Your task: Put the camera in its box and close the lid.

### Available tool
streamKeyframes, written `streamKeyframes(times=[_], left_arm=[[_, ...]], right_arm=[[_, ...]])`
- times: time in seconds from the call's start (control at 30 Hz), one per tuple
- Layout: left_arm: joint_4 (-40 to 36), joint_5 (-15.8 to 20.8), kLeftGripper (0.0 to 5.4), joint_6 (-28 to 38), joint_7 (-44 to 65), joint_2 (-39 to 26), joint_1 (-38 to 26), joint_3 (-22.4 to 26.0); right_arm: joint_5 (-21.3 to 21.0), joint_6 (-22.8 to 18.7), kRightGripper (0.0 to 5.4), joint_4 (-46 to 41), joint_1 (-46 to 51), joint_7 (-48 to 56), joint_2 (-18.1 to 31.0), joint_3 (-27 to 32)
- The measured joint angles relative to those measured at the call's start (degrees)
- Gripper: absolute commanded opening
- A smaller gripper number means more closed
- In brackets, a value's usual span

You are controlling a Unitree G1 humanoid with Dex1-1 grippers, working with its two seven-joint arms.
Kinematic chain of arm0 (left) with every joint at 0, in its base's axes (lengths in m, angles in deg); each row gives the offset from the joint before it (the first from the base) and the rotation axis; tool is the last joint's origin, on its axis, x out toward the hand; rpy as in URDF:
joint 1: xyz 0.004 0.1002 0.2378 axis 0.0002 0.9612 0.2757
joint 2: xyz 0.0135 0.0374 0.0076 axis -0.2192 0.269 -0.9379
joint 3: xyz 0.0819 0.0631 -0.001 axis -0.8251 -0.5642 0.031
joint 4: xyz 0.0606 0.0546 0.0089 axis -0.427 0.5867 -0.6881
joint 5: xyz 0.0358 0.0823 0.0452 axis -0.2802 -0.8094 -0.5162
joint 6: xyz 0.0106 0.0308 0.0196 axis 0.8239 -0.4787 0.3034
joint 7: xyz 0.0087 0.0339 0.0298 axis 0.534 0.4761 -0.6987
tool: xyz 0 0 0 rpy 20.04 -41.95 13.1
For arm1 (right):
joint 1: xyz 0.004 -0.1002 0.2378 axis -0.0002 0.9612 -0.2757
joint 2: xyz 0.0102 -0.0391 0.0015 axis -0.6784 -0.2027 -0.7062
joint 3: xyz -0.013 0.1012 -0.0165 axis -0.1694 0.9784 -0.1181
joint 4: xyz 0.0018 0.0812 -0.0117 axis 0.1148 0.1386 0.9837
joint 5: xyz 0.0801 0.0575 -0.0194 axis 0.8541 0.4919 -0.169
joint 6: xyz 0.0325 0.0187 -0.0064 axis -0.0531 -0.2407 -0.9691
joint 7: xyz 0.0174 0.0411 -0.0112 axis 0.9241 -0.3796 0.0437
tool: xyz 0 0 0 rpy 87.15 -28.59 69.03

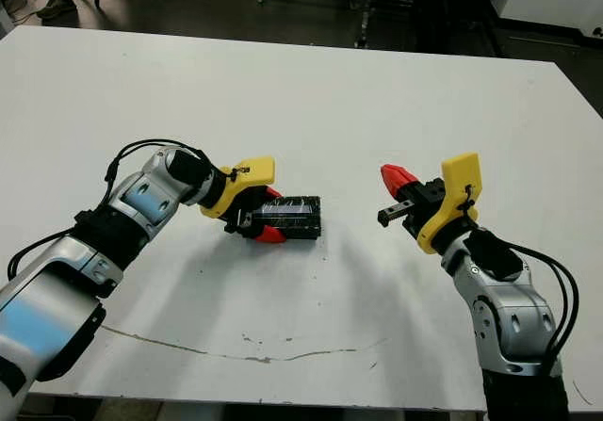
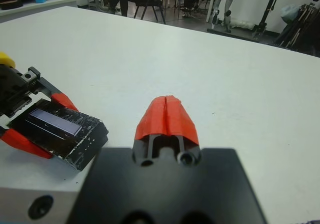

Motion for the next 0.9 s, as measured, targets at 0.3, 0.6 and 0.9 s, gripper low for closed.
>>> streamKeyframes(times=[0.3, 0.6, 0.9], left_arm=[[4.69, 1.89, 3.78, 0.75, -0.69, 2.09, -0.07, 2.19], [0.95, -1.05, 4.91, 8.19, -5.46, 1.12, 1.83, 1.26], [0.74, -1.04, 5.39, 10.59, -6.29, 0.75, 2.14, 1.28]], right_arm=[[0.07, 0.03, 0.00, -0.29, 0.45, -0.09, -0.06, 0.01], [0.10, 0.09, 0.00, -1.08, 1.11, -0.69, -0.57, 0.04], [0.08, 0.10, 0.00, -2.15, 1.27, -1.22, -0.95, 0.04]])
